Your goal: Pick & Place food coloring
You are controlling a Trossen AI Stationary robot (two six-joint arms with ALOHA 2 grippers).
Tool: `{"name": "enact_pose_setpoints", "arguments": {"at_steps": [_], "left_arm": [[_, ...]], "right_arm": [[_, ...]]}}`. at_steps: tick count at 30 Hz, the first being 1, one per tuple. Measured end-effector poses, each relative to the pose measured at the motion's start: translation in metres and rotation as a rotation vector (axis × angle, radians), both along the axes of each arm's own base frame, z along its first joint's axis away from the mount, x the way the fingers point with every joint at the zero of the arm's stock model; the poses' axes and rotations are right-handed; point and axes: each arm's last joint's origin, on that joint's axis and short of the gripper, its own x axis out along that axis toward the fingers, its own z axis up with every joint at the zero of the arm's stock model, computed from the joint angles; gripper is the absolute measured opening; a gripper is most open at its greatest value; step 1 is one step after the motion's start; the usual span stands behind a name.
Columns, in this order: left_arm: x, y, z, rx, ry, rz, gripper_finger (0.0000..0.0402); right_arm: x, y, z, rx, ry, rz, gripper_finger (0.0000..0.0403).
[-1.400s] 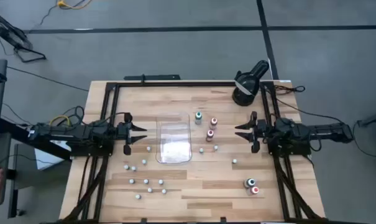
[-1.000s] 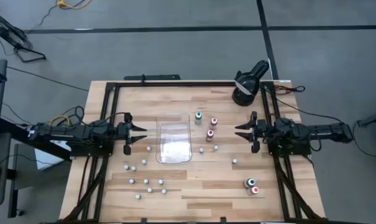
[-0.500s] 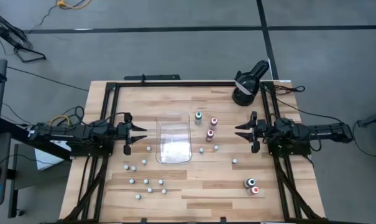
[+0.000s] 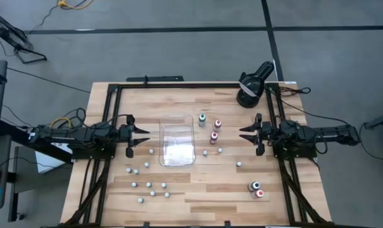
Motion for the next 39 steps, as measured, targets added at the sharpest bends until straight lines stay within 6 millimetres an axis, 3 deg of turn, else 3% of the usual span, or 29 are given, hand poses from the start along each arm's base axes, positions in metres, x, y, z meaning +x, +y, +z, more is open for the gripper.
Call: {"name": "enact_pose_setpoints", "arguments": {"at_steps": [10,20,25,32,35,39], "left_arm": [[0.000,0.000,0.000,-0.038,-0.004,0.003,0.0116],[0.000,0.000,0.000,-0.454,-0.043,0.035,0.0116],[0.000,-0.003,0.006,-0.579,-0.059,-0.061,0.0116],[0.005,-0.004,0.044,-0.411,0.126,-0.001,0.0116],[0.015,-0.006,0.066,-0.390,0.209,-0.005,0.0116],[0.036,-0.017,0.082,-0.308,0.386,-0.085,0.0116]], "right_arm": [[0.000,0.000,0.000,0.000,0.000,0.000,0.0113],[0.000,0.000,0.000,0.000,0.000,0.000,0.0113],[0.000,0.000,0.000,0.000,0.000,0.000,0.0113],[0.000,0.000,0.000,0.000,0.000,0.000,0.0113],[0.000,0.000,0.000,0.000,0.000,0.000,0.0113],[0.000,0.000,0.000,0.000,0.000,0.000,0.0113]]}}
